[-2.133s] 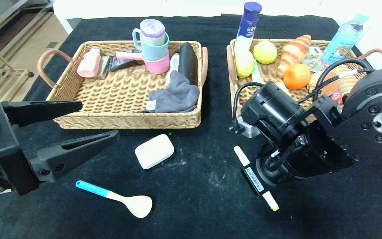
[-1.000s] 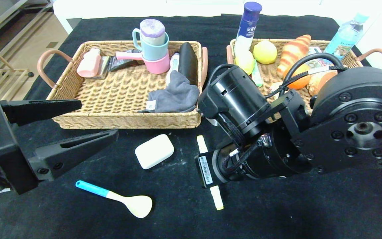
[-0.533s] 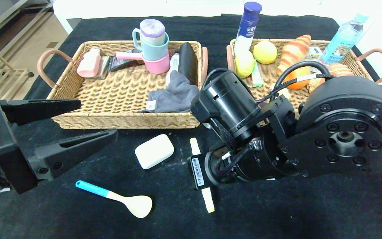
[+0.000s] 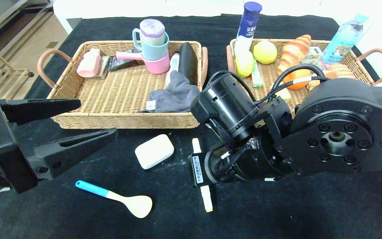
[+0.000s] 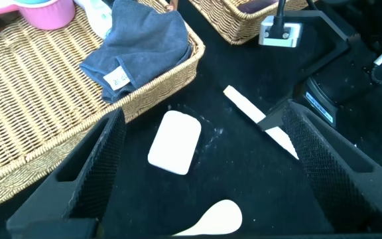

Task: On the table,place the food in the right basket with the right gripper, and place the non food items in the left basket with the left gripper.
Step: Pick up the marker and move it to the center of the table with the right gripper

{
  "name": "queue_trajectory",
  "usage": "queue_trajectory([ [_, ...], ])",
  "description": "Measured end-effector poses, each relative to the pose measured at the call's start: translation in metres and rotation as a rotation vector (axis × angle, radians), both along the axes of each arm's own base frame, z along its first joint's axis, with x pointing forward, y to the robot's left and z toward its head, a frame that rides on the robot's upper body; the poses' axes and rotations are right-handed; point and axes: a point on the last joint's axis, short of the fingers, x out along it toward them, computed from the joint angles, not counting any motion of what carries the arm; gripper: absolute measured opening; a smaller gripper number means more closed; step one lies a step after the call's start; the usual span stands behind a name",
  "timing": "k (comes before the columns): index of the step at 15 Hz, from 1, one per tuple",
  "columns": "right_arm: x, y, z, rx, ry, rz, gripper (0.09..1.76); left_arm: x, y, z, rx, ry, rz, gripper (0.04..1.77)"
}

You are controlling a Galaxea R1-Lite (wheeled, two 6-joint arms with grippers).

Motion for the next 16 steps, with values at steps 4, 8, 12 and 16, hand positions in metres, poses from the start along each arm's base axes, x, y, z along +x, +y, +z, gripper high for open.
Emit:
queue_trajectory([
  [4, 0.0003, 0.0002, -0.0008, -0.002, 0.003, 0.0, 0.63, -0.0002, 0.0001, 0.0001, 0.0, -0.001, 0.0, 1.72],
  [8, 0.0007, -0.0001, -0.0009, -0.002, 0.003, -0.001, 1.06, -0.0003, 0.0002, 0.0002, 0.0, -0.001, 0.0, 1.72],
  [12, 0.0009, -0.0002, -0.0007, -0.001, 0.003, -0.002, 1.33, -0.0003, 0.0002, 0.0002, 0.0, -0.001, 0.0, 1.72],
  [16, 0.0006, 0.0, -0.0005, 0.007, 0.013, 0.01, 1.48, -0.0003, 0.0002, 0.0002, -0.001, -0.001, 0.0, 1.72],
])
